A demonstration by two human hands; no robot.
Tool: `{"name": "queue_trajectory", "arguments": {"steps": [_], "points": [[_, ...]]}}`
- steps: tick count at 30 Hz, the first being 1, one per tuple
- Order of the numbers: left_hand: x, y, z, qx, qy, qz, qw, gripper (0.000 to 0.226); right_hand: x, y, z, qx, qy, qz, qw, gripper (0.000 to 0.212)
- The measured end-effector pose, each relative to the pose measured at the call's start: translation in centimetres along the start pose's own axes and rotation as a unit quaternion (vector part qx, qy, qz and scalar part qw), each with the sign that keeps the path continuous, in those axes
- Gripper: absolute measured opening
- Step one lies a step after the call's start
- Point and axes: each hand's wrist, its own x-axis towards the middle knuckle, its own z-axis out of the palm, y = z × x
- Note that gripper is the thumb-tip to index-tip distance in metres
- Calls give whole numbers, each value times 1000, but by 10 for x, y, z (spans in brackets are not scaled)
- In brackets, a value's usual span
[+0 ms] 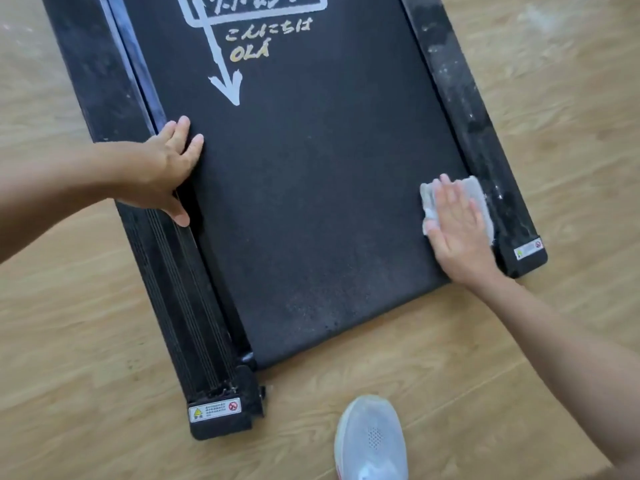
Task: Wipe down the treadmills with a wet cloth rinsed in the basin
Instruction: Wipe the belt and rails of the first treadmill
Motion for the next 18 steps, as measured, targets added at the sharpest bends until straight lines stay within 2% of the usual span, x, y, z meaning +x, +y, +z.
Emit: {"name": "queue_trajectory", "arguments": {"steps": [3,5,6,9,12,15,18], "points": [[-1,1,1,-7,1,-6,1000,146,2,11,3,15,-3,82,997,74],[-5,2,2,-29,8,0,1000,146,-6,-21,11,0,16,118,993,75],[-9,1,3,-43,15,1,999,145,-15,-47,17,-6,13,101,995,75],[-14,-1,3,-80,31,6,996,143,-51,-142,39,-27,-5,-96,995,73],[-13,4,6,-60,25,-10,998,142,-78,-236,63,-35,-39,-301,952,75],[-6,2,-1,-29,-4,0,1000,144,-80,-251,66,-47,-49,-358,931,69],[-1,5,-5,31,-28,-7,999,145,-72,-196,57,-64,-44,-376,923,64]]}}
